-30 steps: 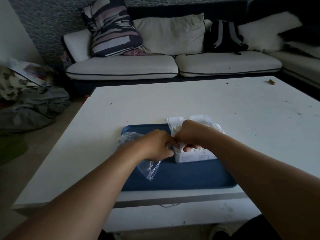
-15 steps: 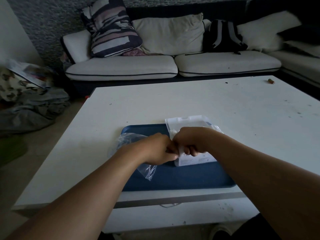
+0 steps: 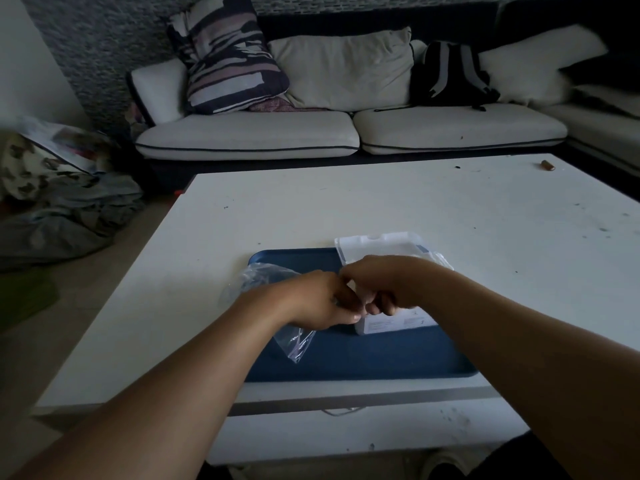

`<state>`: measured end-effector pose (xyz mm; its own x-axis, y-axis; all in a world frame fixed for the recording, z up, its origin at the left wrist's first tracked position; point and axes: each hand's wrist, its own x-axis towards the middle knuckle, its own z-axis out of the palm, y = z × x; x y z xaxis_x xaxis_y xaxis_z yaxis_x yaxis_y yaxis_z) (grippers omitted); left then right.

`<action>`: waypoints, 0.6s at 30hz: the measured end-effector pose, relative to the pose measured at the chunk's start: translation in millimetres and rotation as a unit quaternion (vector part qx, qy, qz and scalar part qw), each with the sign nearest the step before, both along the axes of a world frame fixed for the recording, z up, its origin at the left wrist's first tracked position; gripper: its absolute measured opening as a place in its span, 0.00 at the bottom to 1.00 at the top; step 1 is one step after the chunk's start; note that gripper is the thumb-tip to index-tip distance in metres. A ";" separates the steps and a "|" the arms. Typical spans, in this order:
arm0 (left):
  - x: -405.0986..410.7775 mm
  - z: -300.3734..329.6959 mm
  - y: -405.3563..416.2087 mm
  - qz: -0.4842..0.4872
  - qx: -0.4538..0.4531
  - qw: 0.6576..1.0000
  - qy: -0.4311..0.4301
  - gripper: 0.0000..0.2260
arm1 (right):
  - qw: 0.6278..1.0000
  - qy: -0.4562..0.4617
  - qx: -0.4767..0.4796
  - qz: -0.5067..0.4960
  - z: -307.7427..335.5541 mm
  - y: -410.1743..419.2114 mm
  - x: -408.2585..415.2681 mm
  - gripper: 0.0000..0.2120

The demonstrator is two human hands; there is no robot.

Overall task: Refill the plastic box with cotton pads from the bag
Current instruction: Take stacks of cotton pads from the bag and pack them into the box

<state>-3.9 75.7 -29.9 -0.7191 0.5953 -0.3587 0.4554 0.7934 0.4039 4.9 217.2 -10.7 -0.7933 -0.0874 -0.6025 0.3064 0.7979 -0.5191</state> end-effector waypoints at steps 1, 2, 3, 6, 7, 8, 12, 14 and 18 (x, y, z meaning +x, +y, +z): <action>-0.2 0.1 -0.2 -0.002 0.003 1.000 -0.003 0.11 | 1.000 0.005 0.017 0.013 4.3 1.1 0.6 0.10; 0.1 0.6 0.5 -0.004 0.004 1.000 -0.005 0.11 | 0.998 0.030 0.043 0.024 9.3 3.6 0.4 0.07; 0.0 0.5 1.1 -0.006 0.003 1.000 -0.004 0.12 | 0.997 0.056 0.057 0.012 13.1 5.9 1.2 0.08; -1.6 -1.2 2.1 -0.001 0.012 1.000 -0.004 0.12 | 0.996 0.072 0.054 -0.011 13.0 10.5 1.4 0.09; -1.6 -1.7 1.7 0.005 0.020 1.000 -0.005 0.11 | 0.997 0.064 0.050 -0.013 10.0 9.9 2.0 0.08; -1.3 -1.5 1.7 0.009 0.027 1.000 -0.008 0.10 | 0.996 0.061 0.058 -0.010 6.8 9.0 1.5 0.07; 0.2 1.9 0.7 0.003 0.021 1.000 -0.008 0.08 | 0.998 0.035 0.057 0.015 -1.2 5.2 -3.1 0.05; 0.8 3.0 -0.5 0.001 0.013 1.000 -0.010 0.09 | 0.999 -0.004 0.044 0.027 -0.6 2.9 -2.1 0.03; 1.5 2.9 -3.2 0.017 0.027 0.999 -0.038 0.09 | 0.995 -0.069 -0.065 -0.041 -4.0 8.8 -3.1 0.18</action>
